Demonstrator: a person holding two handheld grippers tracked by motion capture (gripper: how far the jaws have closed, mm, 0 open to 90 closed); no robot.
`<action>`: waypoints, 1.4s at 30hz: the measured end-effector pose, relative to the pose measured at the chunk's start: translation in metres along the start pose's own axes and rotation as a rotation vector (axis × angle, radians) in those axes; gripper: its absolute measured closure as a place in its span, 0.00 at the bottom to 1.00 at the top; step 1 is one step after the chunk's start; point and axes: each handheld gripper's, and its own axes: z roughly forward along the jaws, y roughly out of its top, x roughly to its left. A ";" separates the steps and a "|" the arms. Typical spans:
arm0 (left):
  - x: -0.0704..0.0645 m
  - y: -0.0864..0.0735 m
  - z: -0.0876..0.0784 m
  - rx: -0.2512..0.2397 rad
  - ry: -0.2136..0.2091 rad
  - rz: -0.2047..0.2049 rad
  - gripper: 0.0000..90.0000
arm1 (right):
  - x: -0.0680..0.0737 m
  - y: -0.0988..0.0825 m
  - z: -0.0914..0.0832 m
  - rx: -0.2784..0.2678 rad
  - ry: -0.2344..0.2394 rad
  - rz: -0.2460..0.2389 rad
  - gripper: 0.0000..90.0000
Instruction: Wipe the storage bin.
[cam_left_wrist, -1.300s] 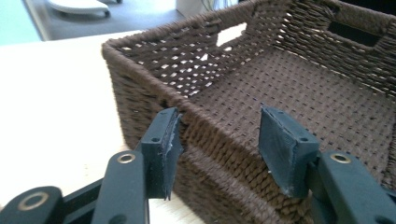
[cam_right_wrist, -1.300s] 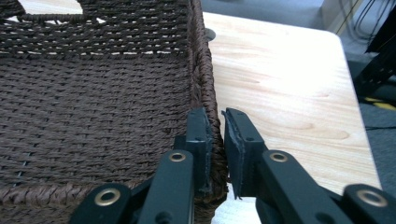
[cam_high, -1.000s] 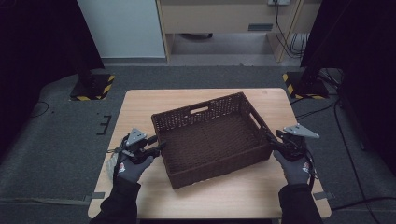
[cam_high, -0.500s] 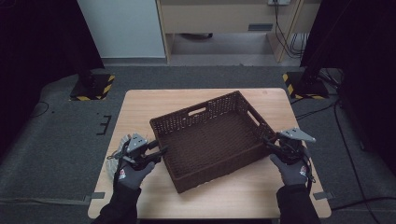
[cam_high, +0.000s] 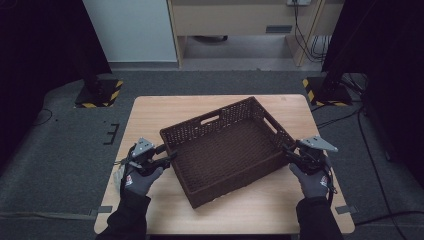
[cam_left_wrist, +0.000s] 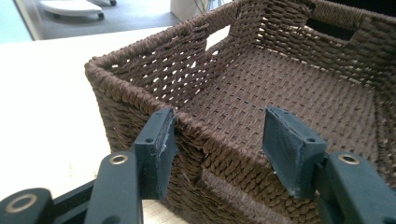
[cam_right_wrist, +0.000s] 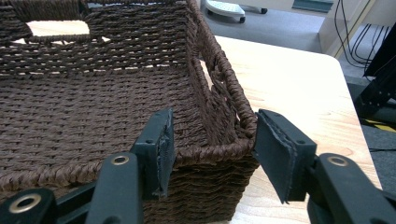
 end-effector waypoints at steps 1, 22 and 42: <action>-0.001 -0.001 0.000 0.000 0.003 0.003 0.48 | 0.000 0.000 0.000 -0.001 -0.002 -0.002 0.52; -0.004 0.007 -0.012 -0.040 0.014 0.001 0.48 | 0.005 -0.003 -0.002 0.006 0.061 0.059 0.42; -0.004 0.001 -0.009 -0.010 0.011 0.012 0.47 | 0.019 0.004 0.000 -0.008 0.068 0.051 0.38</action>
